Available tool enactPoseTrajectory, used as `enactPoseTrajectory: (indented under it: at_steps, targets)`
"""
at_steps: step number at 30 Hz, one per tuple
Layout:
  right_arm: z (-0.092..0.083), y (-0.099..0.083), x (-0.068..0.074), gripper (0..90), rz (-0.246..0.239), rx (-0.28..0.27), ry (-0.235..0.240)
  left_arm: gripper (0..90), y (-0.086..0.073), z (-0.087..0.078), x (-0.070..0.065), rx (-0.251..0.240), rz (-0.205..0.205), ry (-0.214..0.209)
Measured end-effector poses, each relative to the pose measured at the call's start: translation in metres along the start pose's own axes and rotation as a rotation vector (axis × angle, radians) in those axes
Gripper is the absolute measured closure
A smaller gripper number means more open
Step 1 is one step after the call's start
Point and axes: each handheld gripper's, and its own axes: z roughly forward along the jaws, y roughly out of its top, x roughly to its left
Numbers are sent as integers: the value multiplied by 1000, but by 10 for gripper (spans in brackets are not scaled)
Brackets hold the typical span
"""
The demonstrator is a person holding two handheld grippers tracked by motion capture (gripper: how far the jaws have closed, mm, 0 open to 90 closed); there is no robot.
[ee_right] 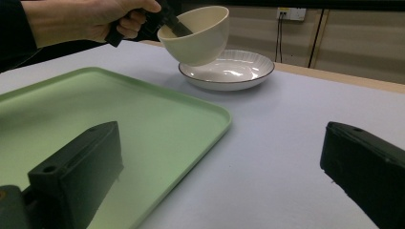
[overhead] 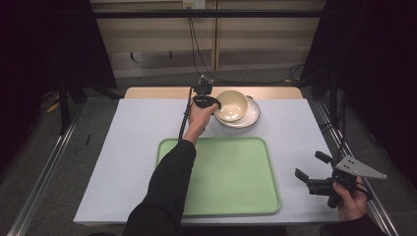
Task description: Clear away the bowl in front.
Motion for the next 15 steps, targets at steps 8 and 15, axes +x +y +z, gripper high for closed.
enactPoseTrajectory:
  at_steps: [8,15]
  targets:
    - [0,0,1,0,2,-4,-4,842,-2,-10,-1,-21,13,-5]
    - [0,0,1,0,-5,-6,-7,842,-6,-18,4,-34,5,-19]
